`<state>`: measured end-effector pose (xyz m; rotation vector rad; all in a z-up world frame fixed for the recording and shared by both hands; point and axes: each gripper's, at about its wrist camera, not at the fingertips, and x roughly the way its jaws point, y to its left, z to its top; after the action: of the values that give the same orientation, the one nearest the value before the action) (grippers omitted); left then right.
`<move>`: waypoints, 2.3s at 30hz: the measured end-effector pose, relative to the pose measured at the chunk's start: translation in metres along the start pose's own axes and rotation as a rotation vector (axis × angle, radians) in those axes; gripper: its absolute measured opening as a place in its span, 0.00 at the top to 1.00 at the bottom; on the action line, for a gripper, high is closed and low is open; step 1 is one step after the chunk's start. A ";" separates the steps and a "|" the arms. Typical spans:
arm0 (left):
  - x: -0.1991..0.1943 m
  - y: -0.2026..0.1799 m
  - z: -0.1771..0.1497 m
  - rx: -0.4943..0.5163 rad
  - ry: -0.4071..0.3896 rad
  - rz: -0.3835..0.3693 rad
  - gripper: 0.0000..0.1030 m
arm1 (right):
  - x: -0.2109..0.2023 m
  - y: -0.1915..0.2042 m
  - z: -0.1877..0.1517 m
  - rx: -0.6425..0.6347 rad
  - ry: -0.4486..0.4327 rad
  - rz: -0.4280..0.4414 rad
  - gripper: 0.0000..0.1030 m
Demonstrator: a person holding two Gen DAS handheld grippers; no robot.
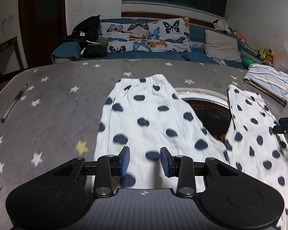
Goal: Fold clothes
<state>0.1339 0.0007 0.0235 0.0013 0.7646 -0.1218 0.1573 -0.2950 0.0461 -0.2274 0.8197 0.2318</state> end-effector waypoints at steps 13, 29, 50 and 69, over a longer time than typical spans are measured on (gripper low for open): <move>0.060 -0.008 0.051 0.041 -0.020 0.006 0.62 | 0.038 -0.008 0.036 0.016 -0.020 0.053 0.61; 0.107 0.010 0.083 -0.026 -0.031 0.062 0.57 | 0.063 -0.034 0.045 0.073 -0.007 -0.013 0.56; 0.012 -0.035 0.034 0.123 -0.083 -0.028 0.47 | 0.008 -0.005 0.017 -0.038 -0.005 0.052 0.49; -0.140 -0.183 -0.130 0.340 -0.003 -0.486 0.38 | -0.044 0.004 -0.041 -0.085 0.022 0.061 0.45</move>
<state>-0.0762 -0.1601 0.0346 0.1387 0.7217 -0.7130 0.0981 -0.3080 0.0514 -0.2857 0.8401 0.3222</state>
